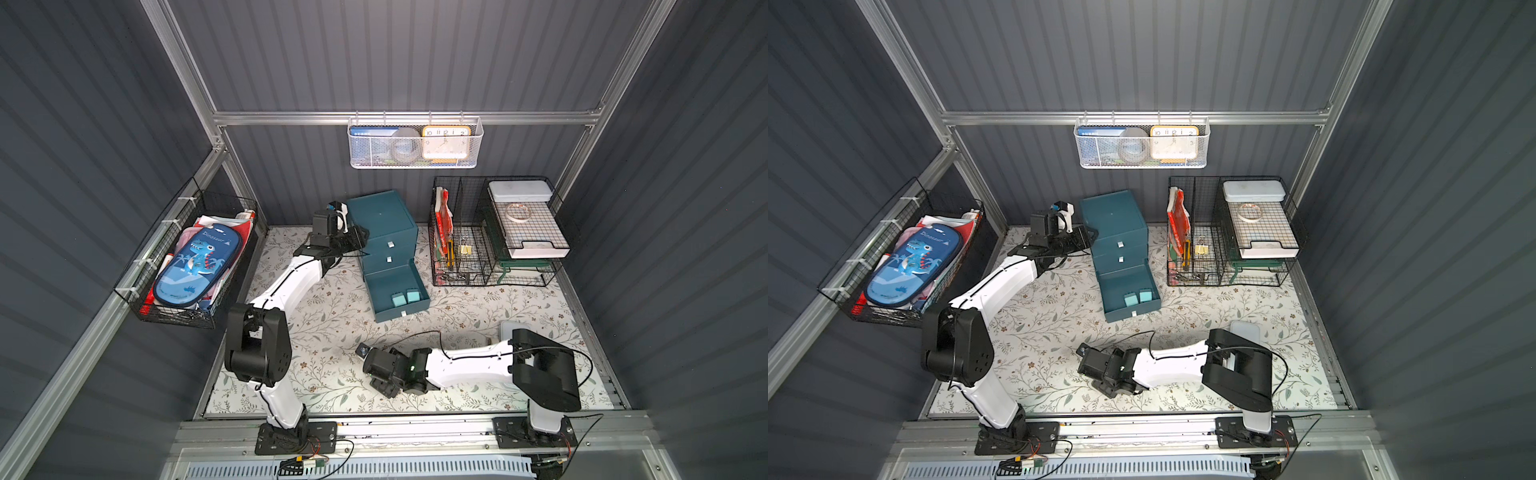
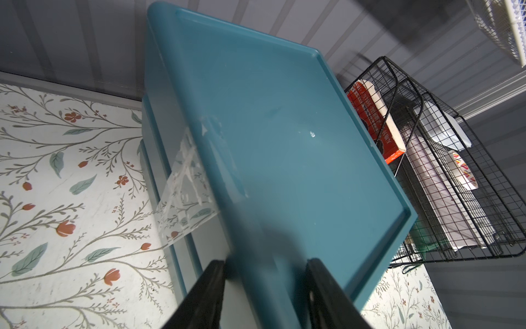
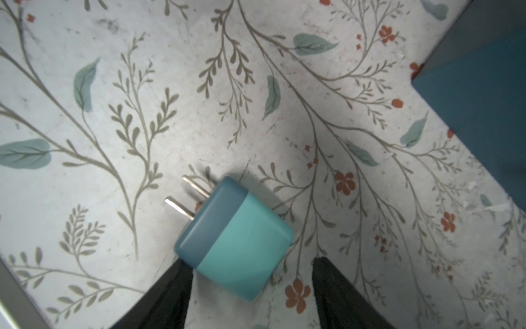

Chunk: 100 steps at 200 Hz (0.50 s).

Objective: Place the plugs into the drawer by color
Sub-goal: Pick up the plug from the center of the board.

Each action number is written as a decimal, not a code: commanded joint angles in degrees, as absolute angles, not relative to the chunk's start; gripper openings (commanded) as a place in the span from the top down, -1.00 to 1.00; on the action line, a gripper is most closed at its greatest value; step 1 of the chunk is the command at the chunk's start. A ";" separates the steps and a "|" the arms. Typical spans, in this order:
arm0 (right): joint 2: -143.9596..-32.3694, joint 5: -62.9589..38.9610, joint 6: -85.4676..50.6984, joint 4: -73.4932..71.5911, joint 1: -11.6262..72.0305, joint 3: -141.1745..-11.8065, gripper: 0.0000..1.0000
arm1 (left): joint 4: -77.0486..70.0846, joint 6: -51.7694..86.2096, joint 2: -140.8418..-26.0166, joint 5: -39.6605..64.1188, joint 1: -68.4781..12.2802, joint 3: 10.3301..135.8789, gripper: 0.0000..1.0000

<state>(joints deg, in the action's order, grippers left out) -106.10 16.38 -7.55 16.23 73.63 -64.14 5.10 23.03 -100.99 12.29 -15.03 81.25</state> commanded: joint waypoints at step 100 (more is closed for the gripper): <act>-112.71 12.79 -5.68 18.53 66.67 -73.05 -0.38 | 15.47 20.85 -102.39 13.51 -17.14 78.13 0.01</act>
<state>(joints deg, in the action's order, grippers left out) -112.25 14.22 -4.89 16.32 67.77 -71.37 5.17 23.03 -100.84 11.64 -15.35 81.21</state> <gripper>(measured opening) 0.695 0.498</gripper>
